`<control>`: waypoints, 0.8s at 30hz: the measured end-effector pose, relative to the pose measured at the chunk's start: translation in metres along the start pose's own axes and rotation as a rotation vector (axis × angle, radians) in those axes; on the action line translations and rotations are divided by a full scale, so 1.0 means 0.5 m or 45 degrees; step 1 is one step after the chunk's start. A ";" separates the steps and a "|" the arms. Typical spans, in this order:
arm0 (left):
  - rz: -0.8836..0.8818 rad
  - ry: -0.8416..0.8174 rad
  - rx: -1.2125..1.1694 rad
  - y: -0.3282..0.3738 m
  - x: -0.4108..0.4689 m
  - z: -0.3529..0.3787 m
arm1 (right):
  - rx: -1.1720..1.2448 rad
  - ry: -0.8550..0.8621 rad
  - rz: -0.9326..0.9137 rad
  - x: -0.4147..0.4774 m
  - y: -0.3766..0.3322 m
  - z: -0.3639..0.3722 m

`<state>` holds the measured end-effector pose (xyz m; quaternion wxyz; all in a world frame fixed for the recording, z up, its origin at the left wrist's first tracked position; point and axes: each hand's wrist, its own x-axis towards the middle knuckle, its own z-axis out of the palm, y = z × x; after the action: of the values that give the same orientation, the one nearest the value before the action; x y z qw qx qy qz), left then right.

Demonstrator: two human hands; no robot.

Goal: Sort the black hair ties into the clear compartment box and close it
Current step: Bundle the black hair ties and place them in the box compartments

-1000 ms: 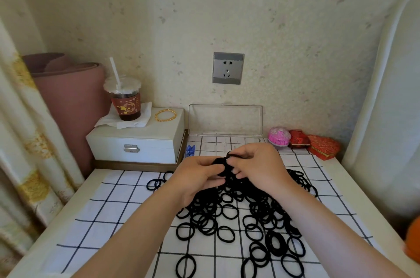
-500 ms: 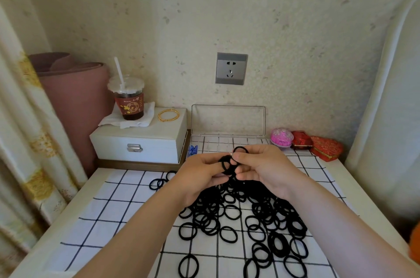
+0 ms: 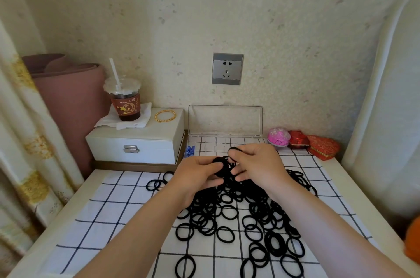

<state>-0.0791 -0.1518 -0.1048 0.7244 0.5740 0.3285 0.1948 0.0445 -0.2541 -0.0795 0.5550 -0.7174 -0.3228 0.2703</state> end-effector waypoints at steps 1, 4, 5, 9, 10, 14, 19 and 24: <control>-0.007 0.022 -0.001 0.000 0.001 -0.002 | -0.057 -0.002 -0.036 0.001 -0.001 -0.004; 0.010 0.035 0.029 -0.001 -0.001 -0.008 | -0.280 -0.053 -0.224 0.006 0.000 -0.011; 0.023 0.024 0.049 -0.001 -0.001 -0.008 | -0.350 -0.096 -0.275 0.006 0.003 -0.010; 0.036 -0.099 0.019 0.003 -0.002 -0.003 | -0.546 -0.210 -0.304 0.006 0.019 0.001; 0.014 -0.144 -0.034 0.005 -0.003 -0.003 | -0.551 -0.203 -0.302 0.006 0.022 0.002; -0.093 -0.276 -0.347 0.017 -0.007 -0.005 | -0.513 -0.146 -0.324 0.008 0.028 0.001; -0.045 -0.276 -0.159 0.010 -0.004 -0.002 | -0.574 -0.168 -0.319 0.005 0.025 -0.004; -0.047 -0.199 -0.024 0.007 0.000 -0.009 | -0.426 -0.192 -0.135 0.004 0.021 -0.002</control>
<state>-0.0817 -0.1476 -0.1022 0.7567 0.5744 0.2796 0.1391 0.0484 -0.2551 -0.0892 0.4155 -0.7593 -0.4415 0.2362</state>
